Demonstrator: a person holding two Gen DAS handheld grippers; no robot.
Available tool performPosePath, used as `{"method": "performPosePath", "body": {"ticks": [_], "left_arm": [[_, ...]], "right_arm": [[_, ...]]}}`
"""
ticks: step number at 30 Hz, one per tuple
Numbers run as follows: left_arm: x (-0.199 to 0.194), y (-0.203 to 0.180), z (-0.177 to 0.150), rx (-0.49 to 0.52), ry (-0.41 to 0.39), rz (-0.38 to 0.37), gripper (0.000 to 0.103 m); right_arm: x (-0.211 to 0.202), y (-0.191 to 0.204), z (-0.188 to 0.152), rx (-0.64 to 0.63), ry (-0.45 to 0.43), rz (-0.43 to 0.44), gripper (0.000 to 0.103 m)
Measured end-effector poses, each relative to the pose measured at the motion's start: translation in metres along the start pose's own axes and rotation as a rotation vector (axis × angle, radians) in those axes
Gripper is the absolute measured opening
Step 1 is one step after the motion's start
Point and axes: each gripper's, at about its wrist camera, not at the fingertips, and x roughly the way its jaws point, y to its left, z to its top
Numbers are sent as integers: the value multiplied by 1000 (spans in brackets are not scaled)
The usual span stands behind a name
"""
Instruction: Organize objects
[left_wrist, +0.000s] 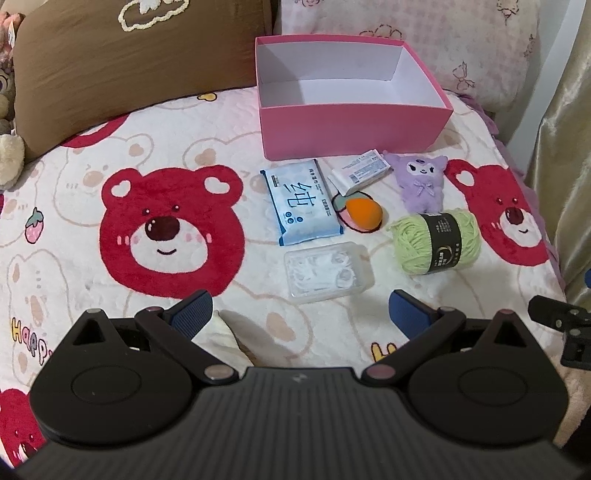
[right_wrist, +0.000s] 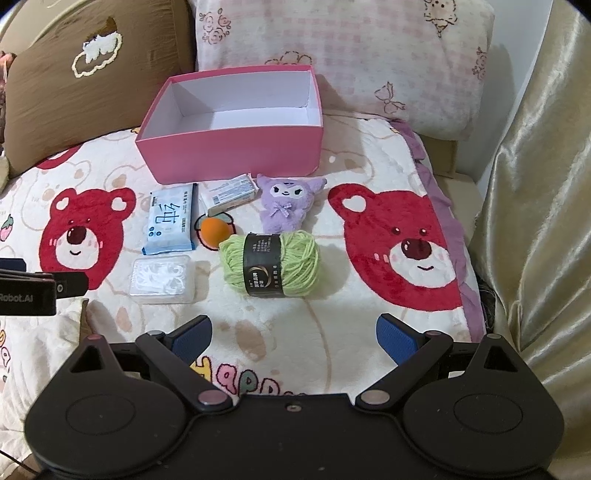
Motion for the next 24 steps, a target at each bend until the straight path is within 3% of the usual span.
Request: {"method": "performPosePath", "body": {"ticks": [24], "left_arm": [[7,-3,-4,4,13,37,103]], "right_arm": [[1,2,-2,-3,0,-10,98]]}}
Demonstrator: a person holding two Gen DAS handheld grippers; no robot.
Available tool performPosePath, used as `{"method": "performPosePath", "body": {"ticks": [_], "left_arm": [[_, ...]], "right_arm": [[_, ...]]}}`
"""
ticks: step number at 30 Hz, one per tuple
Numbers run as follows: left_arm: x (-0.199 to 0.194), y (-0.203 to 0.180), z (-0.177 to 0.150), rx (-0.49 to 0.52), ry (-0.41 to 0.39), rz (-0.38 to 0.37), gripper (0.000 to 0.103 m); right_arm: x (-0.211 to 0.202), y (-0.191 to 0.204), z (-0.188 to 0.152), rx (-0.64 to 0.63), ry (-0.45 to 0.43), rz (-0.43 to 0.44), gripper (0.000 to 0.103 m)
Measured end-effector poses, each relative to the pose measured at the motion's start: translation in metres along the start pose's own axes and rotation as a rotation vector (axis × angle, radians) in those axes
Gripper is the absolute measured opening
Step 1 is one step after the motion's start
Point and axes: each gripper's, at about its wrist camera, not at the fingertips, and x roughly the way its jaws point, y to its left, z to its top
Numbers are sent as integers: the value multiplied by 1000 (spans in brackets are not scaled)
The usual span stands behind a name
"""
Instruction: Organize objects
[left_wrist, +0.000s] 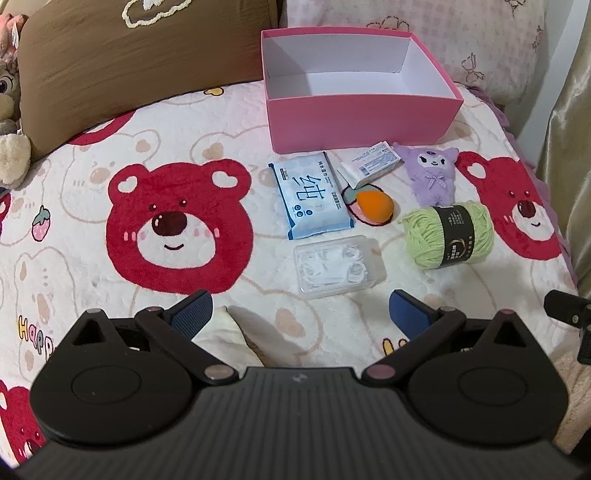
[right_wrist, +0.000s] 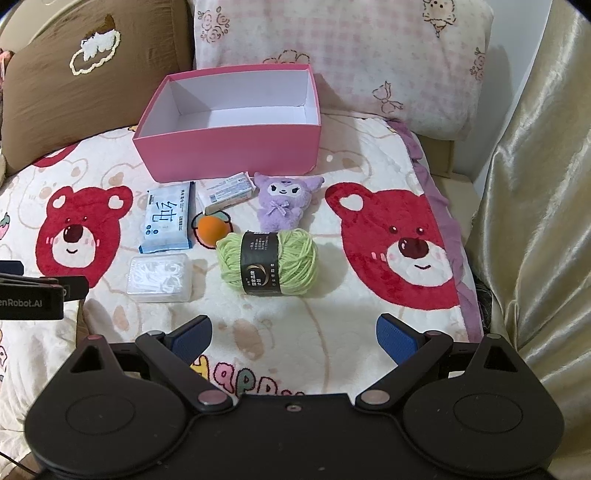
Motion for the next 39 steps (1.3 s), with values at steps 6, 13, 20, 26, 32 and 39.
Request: {"method": "performPosePath", "body": {"ticks": [6,13,20,26,32,39], "left_arm": [[-2,1,0,-7,0,-10,103],[-3,2,0,-10,0,-13,103],[-5,2,0,-5,3,-15,103],[-6,3,0,-2,0,-13,103],[-8,2,1,8,0,-12,103],[-10,0,1,-10,-1,2,103]], "right_arm": [[0,-1,-1,1,0,1,98],[-2,-3,-1,1,-14,2,98],[-1,-3,1,-3,-1,-16,98],[-3,-2,2,-7,-3,-22,98],[-3,-2,2,-8,-4,-22,98],[-4,-3,2,-11,-5,-23,98]]}}
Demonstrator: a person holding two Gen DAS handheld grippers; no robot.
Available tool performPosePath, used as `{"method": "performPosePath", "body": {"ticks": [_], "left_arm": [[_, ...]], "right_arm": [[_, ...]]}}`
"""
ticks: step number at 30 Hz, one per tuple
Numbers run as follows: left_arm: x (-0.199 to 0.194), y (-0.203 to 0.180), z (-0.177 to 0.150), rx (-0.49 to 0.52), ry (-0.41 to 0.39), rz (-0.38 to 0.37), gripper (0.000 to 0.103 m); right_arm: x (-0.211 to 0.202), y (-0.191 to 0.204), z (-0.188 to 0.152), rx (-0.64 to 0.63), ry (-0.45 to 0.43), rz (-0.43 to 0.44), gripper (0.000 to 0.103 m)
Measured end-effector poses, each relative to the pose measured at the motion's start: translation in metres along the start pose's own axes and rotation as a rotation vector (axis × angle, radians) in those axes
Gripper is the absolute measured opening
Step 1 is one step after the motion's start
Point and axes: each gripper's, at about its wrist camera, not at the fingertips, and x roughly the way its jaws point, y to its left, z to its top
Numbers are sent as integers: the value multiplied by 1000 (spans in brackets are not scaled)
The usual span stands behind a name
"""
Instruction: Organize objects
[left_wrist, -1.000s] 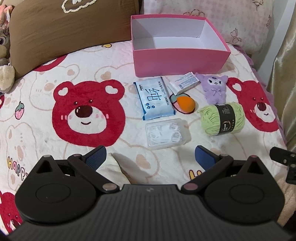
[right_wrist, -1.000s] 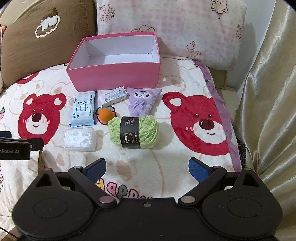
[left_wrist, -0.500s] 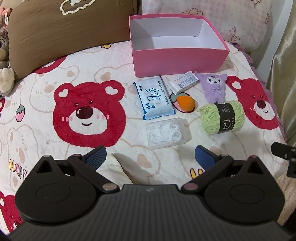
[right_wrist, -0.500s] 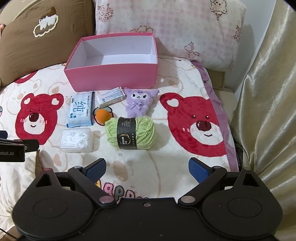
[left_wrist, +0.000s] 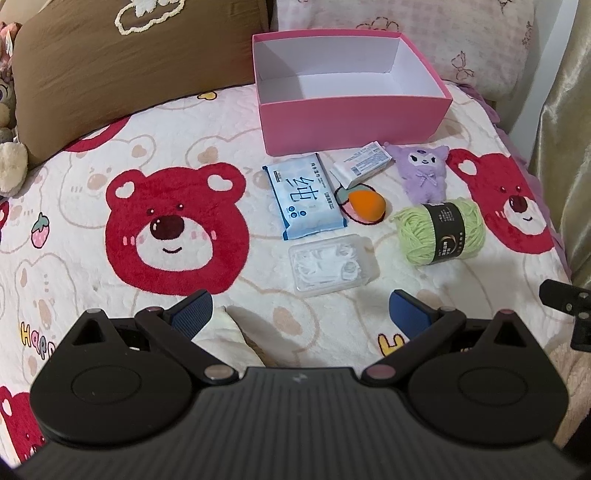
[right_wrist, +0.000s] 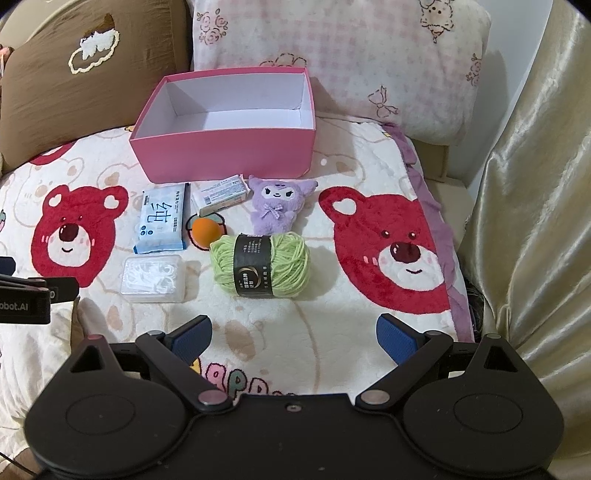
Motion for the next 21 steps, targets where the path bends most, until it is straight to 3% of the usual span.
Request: {"method": "performPosePath", "body": {"ticks": [13,18,21], "left_arm": [[-10,-9,6,17,0,5,103],[-10,-16,11,54,10,17,103],[-15,-17,13,27,-41,-4,103]], "right_arm": [[-14,-15,10,-47,-33,16,98],[-29,-27,16,-121,-126,92,98],[-27,-27,14,-214,-190,149,98]]}}
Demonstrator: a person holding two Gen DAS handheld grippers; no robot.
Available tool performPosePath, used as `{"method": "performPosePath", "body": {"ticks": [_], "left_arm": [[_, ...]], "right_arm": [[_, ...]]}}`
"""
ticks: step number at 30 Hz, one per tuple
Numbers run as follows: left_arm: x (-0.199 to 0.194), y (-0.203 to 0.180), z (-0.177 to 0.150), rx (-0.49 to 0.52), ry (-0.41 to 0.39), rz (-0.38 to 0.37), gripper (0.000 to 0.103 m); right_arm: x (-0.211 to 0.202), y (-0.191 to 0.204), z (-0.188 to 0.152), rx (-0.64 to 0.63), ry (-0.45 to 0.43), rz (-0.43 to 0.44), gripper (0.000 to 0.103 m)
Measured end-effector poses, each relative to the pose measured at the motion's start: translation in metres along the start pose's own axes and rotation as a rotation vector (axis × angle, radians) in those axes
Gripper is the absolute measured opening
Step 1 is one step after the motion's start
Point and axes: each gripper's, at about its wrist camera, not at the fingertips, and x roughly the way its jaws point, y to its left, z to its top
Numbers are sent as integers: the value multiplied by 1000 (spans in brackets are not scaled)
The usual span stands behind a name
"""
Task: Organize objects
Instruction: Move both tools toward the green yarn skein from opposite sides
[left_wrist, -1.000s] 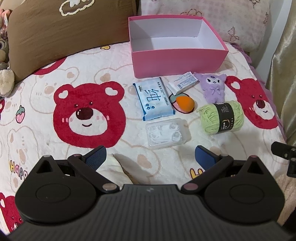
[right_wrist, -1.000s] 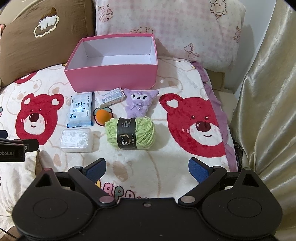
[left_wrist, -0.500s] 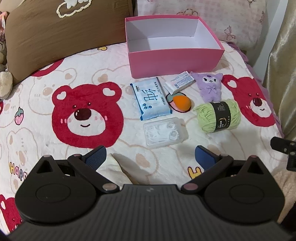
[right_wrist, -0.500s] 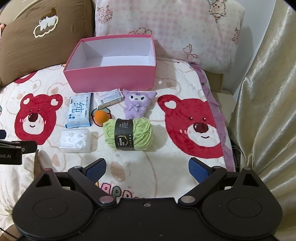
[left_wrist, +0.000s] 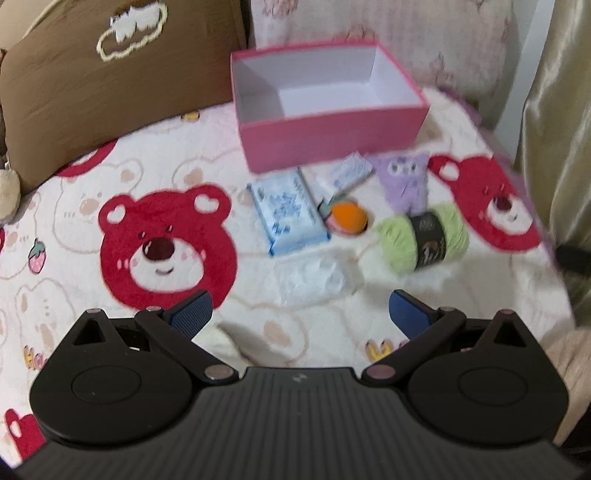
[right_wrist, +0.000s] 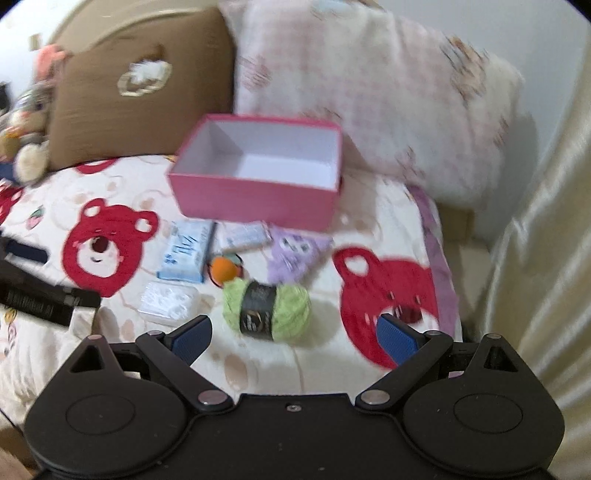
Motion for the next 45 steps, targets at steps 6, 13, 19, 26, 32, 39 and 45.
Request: {"method": "performPosePath", "body": {"ticks": [6,13,19,26,32,39,45], "left_arm": [[9,-18,12,7,-28,-88,103],[43,-51,24,79,-88,-107,103],[78,-61,30,83,-63,-176,103],[119,-63,30,41,-33,-257,103],[150,-67,27,0,-8,-302,103],[175,-61,22,-95,-15,-397,100],[198,-50,16,-205,25,-438,93]], "right_arm": [[26,-1,-19,-111,-66,73,98],[81,-25,-32,26,-31,209,98],[111,-19,-36,-73,-29,227,98],[143,-15,-41,-140,-12,243,97],[169,-30,-43,-85,23,250,97],[183,-37,-51,-38,34,272,97],[197,-33,-54,-21,71,251,97]]}}
